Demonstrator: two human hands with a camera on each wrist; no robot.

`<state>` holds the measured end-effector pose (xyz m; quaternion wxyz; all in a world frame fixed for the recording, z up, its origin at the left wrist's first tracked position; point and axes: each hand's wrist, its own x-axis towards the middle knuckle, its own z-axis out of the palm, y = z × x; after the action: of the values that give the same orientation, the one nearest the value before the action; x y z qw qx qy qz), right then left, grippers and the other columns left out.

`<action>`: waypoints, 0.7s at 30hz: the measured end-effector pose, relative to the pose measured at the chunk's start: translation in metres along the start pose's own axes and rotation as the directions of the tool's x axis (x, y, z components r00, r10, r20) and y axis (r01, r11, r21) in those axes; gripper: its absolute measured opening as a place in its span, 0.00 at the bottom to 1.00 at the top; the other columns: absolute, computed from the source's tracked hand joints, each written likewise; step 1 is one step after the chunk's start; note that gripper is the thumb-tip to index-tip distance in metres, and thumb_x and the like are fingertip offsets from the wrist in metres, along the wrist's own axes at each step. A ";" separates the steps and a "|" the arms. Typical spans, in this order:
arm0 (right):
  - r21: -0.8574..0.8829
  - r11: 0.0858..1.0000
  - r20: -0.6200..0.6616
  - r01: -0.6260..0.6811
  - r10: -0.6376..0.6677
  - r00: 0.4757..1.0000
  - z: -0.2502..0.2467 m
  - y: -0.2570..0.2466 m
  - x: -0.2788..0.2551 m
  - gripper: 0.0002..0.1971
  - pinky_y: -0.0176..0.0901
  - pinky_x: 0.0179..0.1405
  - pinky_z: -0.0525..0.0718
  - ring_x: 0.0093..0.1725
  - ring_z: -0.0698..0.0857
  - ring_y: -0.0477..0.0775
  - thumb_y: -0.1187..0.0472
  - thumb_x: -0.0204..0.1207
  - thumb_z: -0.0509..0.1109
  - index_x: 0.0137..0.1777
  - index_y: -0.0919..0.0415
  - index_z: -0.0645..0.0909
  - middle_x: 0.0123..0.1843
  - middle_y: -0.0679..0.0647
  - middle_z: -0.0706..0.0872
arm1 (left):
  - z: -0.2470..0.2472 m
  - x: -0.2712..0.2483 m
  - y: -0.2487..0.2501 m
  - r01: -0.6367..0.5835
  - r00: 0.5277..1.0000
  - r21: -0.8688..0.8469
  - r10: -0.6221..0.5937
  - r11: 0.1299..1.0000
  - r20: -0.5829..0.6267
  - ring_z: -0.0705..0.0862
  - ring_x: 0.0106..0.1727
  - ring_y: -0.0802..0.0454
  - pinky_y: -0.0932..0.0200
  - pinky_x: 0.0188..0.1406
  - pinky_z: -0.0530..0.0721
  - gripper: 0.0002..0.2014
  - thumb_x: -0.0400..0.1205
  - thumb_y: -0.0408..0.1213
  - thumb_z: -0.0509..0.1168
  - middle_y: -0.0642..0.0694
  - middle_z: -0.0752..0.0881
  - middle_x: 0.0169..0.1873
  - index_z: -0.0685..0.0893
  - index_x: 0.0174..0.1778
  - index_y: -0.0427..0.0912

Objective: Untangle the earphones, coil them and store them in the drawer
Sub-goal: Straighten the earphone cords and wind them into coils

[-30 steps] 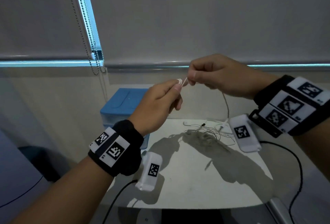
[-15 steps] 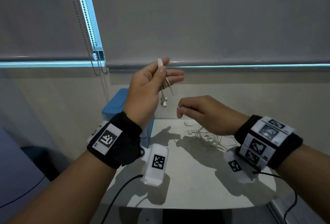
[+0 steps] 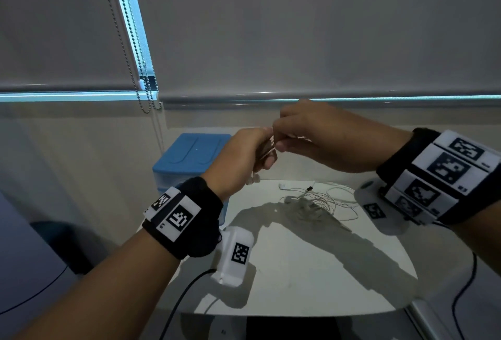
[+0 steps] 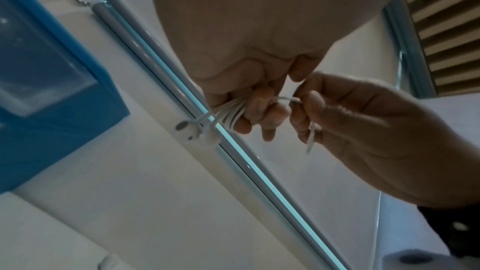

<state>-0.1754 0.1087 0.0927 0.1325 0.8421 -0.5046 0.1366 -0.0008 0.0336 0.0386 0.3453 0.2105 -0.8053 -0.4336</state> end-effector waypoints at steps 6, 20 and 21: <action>-0.207 0.978 -0.038 -0.031 0.024 0.999 -0.001 -0.005 -0.004 0.12 0.53 0.51 0.70 0.52 0.72 0.54 0.46 0.82 0.59 0.49 0.46 0.83 0.52 0.48 0.77 | -0.006 -0.001 0.004 0.094 0.993 -0.079 -0.089 0.992 0.073 0.73 0.31 0.56 0.63 0.36 0.76 0.18 0.89 0.31 0.53 0.52 0.78 0.26 0.89 0.50 0.30; 0.303 0.929 -0.246 -0.210 0.289 0.925 0.026 -0.013 -0.001 0.05 0.54 0.44 0.87 0.40 0.88 0.48 0.56 0.81 0.70 0.49 0.53 0.89 0.39 0.44 0.91 | -0.004 0.005 0.000 0.109 0.993 -0.260 -0.118 0.960 -0.017 0.66 0.29 0.50 0.55 0.36 0.81 0.16 0.90 0.34 0.53 0.39 0.68 0.35 0.82 0.44 0.32; 0.450 0.864 -0.208 -0.227 0.348 0.914 0.029 -0.014 0.000 0.05 0.53 0.48 0.89 0.42 0.90 0.46 0.57 0.80 0.73 0.51 0.53 0.90 0.41 0.45 0.93 | -0.005 0.005 0.000 0.098 0.994 -0.275 -0.110 0.957 -0.029 0.66 0.29 0.51 0.55 0.36 0.80 0.15 0.91 0.33 0.53 0.39 0.68 0.36 0.83 0.46 0.31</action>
<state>-0.1606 0.1048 0.0643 -0.0016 0.7369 -0.5605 0.3778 -0.0004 0.0278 0.0420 0.3653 0.2123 -0.7181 -0.5531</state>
